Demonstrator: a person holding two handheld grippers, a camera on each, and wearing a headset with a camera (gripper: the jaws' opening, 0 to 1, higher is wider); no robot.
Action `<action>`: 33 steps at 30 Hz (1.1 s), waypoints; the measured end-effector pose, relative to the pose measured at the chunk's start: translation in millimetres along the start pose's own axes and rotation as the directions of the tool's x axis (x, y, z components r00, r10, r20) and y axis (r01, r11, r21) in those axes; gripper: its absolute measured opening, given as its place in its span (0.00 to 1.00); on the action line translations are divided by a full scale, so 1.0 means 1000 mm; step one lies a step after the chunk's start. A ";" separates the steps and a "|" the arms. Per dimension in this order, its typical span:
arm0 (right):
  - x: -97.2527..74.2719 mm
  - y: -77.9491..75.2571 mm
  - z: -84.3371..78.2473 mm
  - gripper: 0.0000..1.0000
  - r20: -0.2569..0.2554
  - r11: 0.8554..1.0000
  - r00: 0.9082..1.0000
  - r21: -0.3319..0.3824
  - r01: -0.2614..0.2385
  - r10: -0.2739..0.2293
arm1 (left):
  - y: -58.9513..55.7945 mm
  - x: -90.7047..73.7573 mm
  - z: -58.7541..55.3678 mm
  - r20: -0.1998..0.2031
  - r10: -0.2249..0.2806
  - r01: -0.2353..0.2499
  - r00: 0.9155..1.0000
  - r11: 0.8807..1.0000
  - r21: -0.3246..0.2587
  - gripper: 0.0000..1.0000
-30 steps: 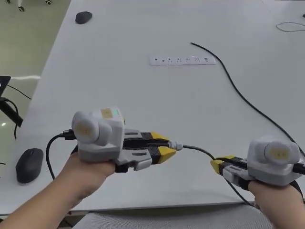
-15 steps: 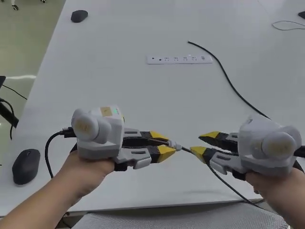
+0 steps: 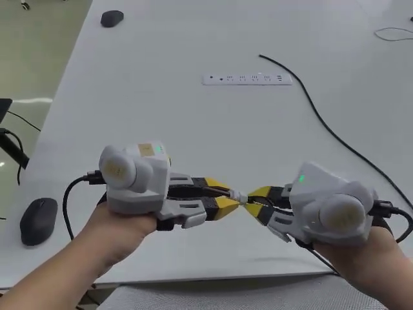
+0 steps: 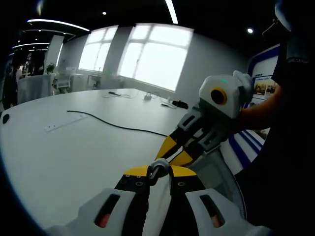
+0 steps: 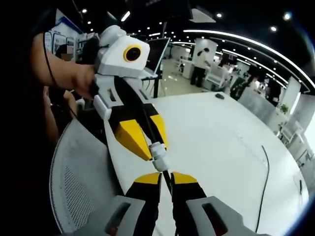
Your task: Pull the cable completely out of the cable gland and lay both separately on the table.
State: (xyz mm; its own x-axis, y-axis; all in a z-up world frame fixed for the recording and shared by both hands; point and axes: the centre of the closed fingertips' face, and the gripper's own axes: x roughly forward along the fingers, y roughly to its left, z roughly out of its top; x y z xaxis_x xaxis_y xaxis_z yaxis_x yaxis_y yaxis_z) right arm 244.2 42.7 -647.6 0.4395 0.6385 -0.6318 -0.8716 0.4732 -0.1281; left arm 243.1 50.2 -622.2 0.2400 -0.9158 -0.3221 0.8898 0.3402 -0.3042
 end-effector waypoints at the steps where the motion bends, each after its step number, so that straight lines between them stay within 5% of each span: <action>1: 0.000 0.000 -0.001 0.02 -0.002 1.000 1.000 -0.013 0.003 -0.003 | 0.000 0.000 0.000 0.000 0.000 0.000 1.000 1.000 0.000 0.15; 12: -0.001 -0.006 -0.003 0.00 0.013 0.999 0.999 0.032 0.029 -0.029 | 0.002 0.003 0.002 0.008 -0.003 0.003 1.000 1.000 -0.005 0.15; 19: -0.003 -0.017 -0.018 0.00 -0.015 0.994 0.998 0.094 0.058 -0.057 | 0.003 0.001 0.008 0.032 0.004 -0.004 0.999 1.000 -0.012 0.15; 33: -0.008 -0.035 -0.061 0.00 -0.074 0.946 0.993 0.306 0.112 -0.093 | 0.009 -0.004 0.016 0.060 0.006 -0.005 0.998 1.000 -0.025 0.15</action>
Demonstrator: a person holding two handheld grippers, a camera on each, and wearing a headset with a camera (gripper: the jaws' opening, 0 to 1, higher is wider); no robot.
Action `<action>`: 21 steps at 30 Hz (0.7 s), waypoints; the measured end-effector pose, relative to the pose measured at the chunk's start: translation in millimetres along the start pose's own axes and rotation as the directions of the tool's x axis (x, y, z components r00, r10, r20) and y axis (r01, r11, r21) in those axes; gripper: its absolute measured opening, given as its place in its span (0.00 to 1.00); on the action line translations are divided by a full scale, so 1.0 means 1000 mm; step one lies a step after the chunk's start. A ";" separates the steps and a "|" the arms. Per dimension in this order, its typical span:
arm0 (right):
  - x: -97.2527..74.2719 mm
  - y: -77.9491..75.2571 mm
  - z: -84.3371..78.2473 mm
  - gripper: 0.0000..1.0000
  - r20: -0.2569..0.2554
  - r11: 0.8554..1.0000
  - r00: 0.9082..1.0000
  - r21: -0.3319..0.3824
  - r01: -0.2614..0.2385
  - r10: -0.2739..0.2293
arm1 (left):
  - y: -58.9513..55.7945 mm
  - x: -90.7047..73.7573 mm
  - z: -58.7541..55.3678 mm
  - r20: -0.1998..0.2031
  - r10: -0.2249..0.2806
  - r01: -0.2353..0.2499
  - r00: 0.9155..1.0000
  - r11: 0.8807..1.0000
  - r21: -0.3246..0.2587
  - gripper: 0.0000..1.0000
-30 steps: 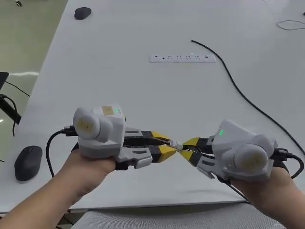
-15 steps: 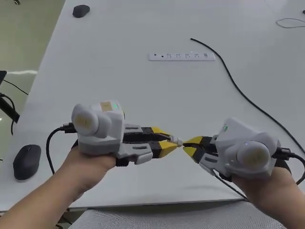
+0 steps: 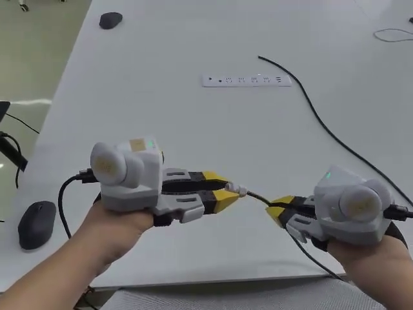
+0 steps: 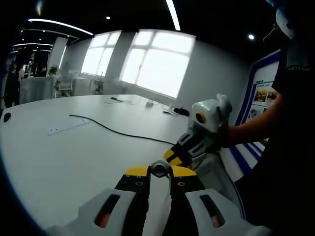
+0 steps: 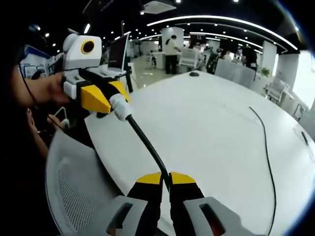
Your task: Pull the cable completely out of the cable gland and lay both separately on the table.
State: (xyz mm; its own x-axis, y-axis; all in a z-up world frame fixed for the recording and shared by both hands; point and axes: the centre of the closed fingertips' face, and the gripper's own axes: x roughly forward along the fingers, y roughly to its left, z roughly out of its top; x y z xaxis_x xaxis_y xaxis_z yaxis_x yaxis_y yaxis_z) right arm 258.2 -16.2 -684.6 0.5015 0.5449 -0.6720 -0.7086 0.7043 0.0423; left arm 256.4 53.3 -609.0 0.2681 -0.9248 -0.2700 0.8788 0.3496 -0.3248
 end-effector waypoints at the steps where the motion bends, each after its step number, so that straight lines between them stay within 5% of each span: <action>1: -0.001 0.000 -0.003 0.00 -0.003 1.000 1.000 0.001 -0.002 0.002 | 0.000 0.000 -0.001 -0.003 -0.001 0.001 1.000 1.000 -0.001 0.15; 21: -0.013 -0.016 0.006 0.00 -0.040 0.995 0.999 -0.093 0.031 -0.035 | 0.006 0.006 -0.016 0.009 0.011 -0.011 1.000 1.000 -0.014 0.15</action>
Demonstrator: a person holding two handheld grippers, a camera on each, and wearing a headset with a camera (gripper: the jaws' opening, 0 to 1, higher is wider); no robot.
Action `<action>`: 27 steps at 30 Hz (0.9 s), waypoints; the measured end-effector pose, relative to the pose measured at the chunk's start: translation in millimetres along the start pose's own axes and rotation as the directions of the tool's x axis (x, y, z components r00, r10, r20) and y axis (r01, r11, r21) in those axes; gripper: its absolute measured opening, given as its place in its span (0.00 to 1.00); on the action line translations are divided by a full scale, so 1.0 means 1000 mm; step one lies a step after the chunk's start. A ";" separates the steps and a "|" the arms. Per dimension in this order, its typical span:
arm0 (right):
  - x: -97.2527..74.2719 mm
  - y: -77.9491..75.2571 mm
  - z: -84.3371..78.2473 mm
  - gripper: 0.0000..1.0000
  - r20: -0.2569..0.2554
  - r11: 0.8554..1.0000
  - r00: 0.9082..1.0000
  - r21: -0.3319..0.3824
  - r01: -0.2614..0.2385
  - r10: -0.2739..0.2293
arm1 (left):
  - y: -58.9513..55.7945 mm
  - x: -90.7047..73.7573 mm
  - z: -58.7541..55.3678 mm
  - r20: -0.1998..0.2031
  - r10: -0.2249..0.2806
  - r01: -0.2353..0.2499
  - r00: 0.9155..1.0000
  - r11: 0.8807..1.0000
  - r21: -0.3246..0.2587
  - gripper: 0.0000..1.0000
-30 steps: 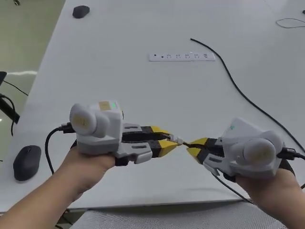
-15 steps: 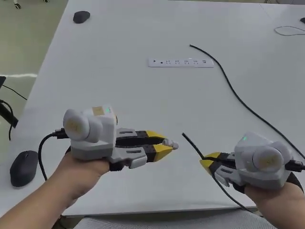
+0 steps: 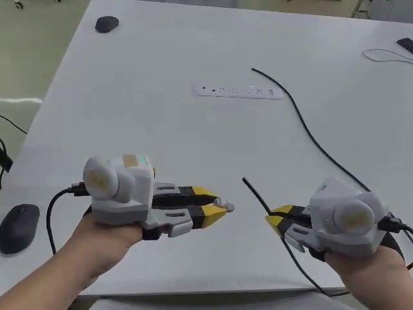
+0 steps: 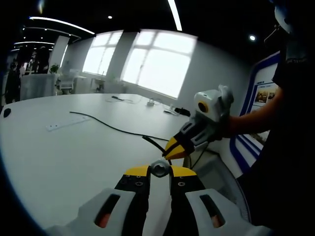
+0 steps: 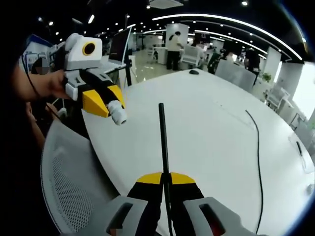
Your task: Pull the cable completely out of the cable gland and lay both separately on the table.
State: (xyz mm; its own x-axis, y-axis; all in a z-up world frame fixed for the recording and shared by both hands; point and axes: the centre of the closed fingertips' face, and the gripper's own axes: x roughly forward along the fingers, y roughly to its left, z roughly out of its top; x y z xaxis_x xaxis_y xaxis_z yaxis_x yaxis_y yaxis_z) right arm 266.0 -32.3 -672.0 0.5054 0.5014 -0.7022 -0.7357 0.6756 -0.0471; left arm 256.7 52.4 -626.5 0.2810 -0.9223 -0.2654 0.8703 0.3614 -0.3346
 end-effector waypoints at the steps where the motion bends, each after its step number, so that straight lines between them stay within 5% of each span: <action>1: -0.001 -0.001 0.002 0.00 0.000 1.000 1.000 -0.004 0.002 -0.002 | 0.001 -0.001 0.000 0.004 0.003 -0.003 1.000 1.000 -0.002 0.15; 11: 0.008 -0.013 0.022 0.00 -0.020 1.000 1.000 -0.010 0.002 -0.002 | 0.014 -0.006 -0.008 0.018 0.027 -0.027 0.999 1.000 -0.016 0.15; 27: 0.051 -0.015 0.070 0.00 -0.005 0.999 0.999 -0.022 -0.042 0.041 | 0.028 -0.017 -0.037 0.012 0.064 -0.063 0.998 0.996 -0.058 0.15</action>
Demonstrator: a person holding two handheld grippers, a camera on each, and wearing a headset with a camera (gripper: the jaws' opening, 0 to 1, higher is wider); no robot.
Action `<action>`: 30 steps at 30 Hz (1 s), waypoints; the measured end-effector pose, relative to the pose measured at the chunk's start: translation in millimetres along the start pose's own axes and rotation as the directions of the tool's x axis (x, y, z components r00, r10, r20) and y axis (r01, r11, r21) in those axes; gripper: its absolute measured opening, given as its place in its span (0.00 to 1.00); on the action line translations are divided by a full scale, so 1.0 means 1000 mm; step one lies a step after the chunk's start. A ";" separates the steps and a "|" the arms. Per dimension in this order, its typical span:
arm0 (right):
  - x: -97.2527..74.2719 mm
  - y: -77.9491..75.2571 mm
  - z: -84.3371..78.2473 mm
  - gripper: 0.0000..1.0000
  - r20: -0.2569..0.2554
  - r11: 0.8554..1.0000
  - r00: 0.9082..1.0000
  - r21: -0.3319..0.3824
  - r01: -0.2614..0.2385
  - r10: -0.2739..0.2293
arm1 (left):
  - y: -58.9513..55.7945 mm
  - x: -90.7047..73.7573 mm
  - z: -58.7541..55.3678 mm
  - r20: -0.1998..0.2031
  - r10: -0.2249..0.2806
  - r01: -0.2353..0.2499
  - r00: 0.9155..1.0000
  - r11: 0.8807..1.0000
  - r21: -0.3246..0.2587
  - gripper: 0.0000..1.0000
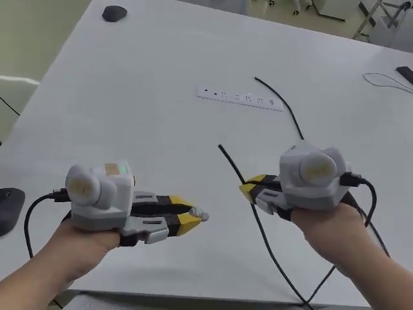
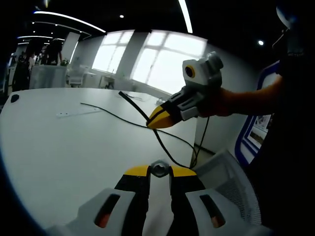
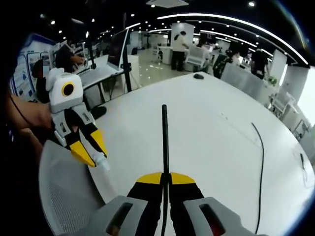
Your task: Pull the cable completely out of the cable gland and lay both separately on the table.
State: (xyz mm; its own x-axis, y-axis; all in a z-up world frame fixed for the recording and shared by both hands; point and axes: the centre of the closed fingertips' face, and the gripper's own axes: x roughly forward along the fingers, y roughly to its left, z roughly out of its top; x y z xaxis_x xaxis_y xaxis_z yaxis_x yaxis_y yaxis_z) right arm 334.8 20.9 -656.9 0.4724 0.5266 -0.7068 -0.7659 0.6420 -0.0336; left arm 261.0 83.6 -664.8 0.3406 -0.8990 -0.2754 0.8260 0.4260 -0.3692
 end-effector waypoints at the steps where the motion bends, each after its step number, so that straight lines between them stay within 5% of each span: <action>1: 0.004 0.000 0.003 0.00 0.002 1.000 1.000 0.002 -0.002 0.002 | 0.001 -0.001 -0.002 0.000 0.003 -0.003 1.000 1.000 -0.001 0.15; 13: 0.043 -0.004 0.035 0.00 0.022 0.999 0.999 -0.038 -0.028 0.029 | 0.018 -0.004 -0.022 -0.002 0.030 -0.030 1.000 0.999 -0.039 0.15; 24: 0.094 0.003 0.030 0.00 -0.065 0.985 0.995 -0.155 -0.078 0.069 | 0.038 -0.003 -0.044 -0.016 0.069 -0.070 0.997 0.995 -0.065 0.15; 30: 0.120 0.003 0.040 0.00 -0.047 0.978 0.994 -0.180 -0.109 0.102 | 0.048 -0.005 -0.050 -0.010 0.089 -0.089 0.996 0.993 -0.077 0.15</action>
State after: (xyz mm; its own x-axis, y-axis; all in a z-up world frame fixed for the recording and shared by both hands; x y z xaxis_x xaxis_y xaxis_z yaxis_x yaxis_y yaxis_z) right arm 406.5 107.9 -713.5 0.3703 0.5625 -0.7392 -0.8790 0.4696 -0.0830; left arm 276.6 113.8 -725.1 0.4081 -0.8565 -0.3160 0.7552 0.5112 -0.4103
